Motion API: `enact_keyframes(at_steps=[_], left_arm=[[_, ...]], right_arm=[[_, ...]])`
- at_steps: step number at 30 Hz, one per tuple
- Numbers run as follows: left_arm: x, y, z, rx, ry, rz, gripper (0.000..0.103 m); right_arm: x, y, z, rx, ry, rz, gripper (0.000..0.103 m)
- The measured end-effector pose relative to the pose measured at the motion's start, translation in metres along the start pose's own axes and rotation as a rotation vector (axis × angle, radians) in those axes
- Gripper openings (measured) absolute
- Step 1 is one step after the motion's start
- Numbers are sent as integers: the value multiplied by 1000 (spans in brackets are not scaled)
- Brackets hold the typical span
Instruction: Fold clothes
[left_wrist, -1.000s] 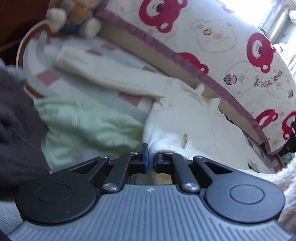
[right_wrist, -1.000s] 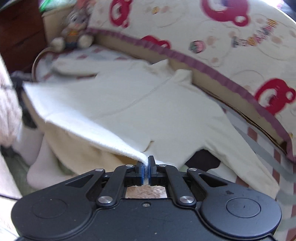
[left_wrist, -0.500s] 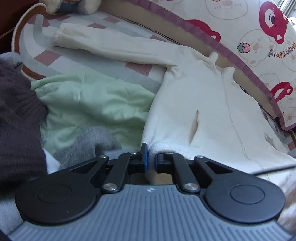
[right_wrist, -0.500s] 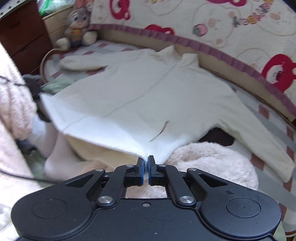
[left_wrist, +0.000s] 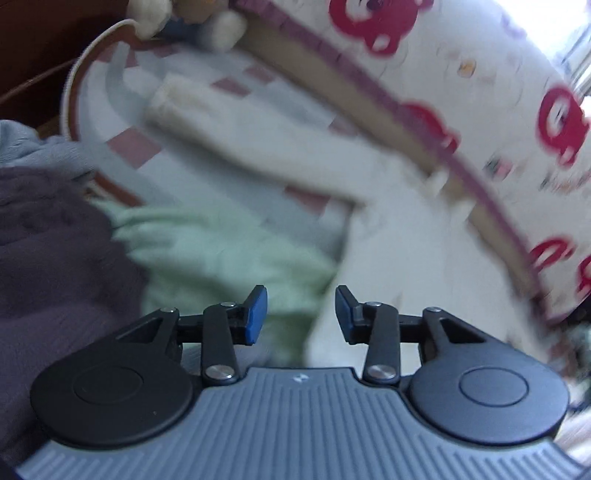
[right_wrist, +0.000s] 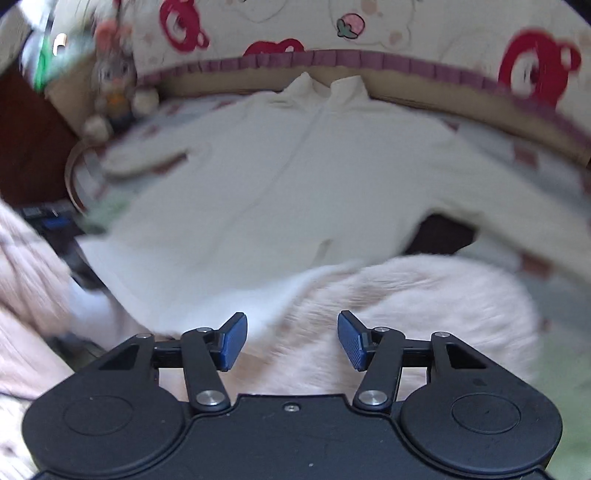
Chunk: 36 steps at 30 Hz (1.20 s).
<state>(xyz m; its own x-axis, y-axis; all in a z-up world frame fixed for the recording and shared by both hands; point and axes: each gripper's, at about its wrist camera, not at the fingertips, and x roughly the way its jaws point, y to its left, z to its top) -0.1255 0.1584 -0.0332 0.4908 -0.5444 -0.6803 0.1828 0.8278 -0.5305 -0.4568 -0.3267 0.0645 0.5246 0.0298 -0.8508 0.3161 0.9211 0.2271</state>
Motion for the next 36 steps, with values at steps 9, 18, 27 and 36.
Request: enact_keyframes(at_steps=[9, 18, 27, 36], left_arm=[[79, -24, -36, 162, 313, 57, 47], [92, -29, -60, 236, 285, 63, 15], [51, -50, -51, 262, 156, 5, 10], [81, -67, -69, 315, 303, 46, 10]], right_arm=[[25, 15, -13, 131, 22, 75, 60], [46, 32, -10, 43, -29, -30, 63], [-16, 60, -1, -124, -158, -130, 13], [-3, 35, -31, -95, -84, -208, 13]])
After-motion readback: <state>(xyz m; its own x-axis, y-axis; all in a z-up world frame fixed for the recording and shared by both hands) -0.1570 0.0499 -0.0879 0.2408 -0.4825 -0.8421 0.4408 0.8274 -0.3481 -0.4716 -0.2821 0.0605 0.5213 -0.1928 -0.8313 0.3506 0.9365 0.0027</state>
